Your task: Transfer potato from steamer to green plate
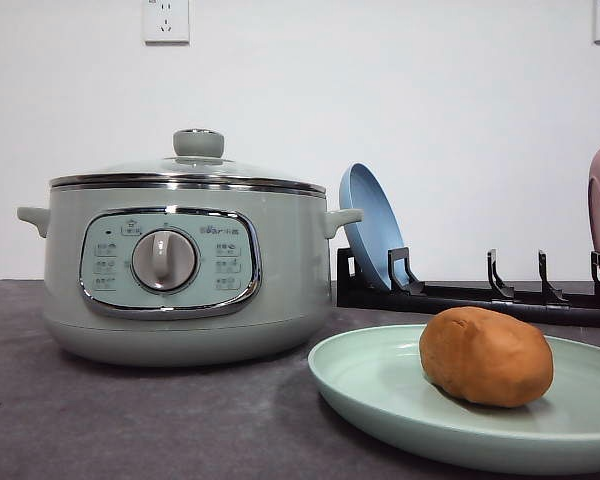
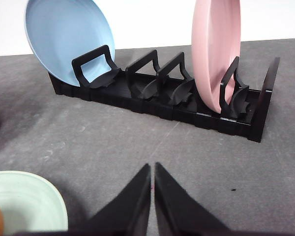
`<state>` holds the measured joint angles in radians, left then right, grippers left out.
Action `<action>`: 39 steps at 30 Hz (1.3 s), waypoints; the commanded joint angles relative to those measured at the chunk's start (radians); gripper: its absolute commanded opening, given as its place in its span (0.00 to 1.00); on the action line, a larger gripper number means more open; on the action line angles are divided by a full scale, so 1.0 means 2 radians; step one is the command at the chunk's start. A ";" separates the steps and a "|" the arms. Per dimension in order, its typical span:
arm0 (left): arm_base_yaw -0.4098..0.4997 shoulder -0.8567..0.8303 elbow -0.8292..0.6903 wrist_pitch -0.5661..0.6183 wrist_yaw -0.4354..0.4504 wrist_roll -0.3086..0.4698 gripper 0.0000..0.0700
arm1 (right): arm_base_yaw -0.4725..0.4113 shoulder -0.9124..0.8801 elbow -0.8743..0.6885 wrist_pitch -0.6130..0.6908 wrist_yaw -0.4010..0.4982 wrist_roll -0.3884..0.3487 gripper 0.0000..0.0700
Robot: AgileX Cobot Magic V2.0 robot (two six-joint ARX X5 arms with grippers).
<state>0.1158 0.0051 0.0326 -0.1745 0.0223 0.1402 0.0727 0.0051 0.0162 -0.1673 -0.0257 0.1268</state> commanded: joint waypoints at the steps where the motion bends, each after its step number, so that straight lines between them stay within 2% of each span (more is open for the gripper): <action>1: 0.001 -0.001 -0.010 0.008 -0.002 -0.001 0.00 | 0.000 -0.001 -0.002 0.006 0.000 -0.004 0.00; 39: 0.001 -0.001 -0.010 0.008 -0.002 -0.001 0.00 | 0.000 -0.001 -0.002 0.006 0.000 -0.004 0.00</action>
<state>0.1158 0.0051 0.0326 -0.1745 0.0223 0.1402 0.0727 0.0051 0.0162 -0.1673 -0.0257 0.1268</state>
